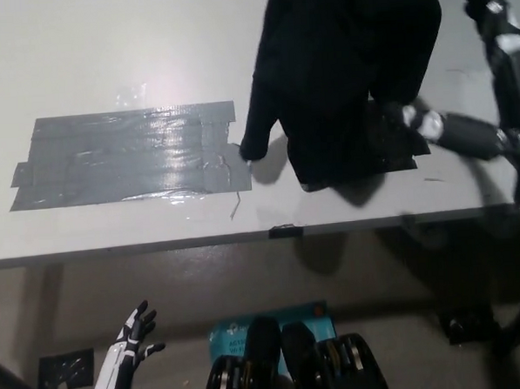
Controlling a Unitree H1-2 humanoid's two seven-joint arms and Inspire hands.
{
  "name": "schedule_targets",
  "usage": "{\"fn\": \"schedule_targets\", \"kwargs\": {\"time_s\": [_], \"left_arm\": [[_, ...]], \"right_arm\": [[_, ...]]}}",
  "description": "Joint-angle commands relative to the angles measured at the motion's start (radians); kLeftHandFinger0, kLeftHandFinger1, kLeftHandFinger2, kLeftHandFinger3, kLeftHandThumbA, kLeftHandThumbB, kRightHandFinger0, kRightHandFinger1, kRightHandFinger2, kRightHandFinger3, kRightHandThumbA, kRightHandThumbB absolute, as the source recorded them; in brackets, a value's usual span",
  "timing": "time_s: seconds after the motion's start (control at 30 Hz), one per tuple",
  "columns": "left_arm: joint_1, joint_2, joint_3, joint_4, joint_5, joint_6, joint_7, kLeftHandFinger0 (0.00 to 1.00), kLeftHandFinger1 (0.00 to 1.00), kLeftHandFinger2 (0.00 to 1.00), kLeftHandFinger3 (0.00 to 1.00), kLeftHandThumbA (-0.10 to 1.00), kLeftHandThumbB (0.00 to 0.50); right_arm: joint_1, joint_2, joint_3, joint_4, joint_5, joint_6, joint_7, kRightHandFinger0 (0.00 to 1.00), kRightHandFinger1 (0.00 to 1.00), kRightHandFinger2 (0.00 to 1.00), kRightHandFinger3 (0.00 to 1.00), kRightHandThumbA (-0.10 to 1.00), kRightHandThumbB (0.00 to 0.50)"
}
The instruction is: A person hands a black t-shirt to the robot and rhe robot picks it up with its right hand and places it on the black spot on the desk infron tof it
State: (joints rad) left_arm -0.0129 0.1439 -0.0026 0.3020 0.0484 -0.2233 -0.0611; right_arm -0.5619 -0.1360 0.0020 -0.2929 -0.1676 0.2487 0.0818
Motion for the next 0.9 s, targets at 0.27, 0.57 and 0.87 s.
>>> {"fn": "schedule_targets", "kwargs": {"time_s": [0.27,0.57,0.87], "left_arm": [[-0.026,0.018,-0.006,-0.018,0.003,-0.029,-0.016,0.86,1.00,1.00,1.00,1.00,0.500],[-0.028,0.021,-0.004,-0.049,0.005,-0.002,-0.020,0.89,1.00,1.00,1.00,1.00,0.500],[-0.041,0.023,-0.013,-0.059,0.026,0.015,-0.017,0.88,1.00,1.00,1.00,1.00,0.500]], "right_arm": [[-0.295,0.049,-0.025,0.388,0.076,0.133,0.003,1.00,1.00,1.00,1.00,0.88,0.496],[-0.442,0.044,-0.058,0.712,0.082,0.059,-0.043,1.00,1.00,1.00,1.00,0.84,0.500],[-0.601,0.088,-0.117,0.989,0.159,-0.015,-0.069,1.00,1.00,1.00,1.00,0.69,0.500]]}}
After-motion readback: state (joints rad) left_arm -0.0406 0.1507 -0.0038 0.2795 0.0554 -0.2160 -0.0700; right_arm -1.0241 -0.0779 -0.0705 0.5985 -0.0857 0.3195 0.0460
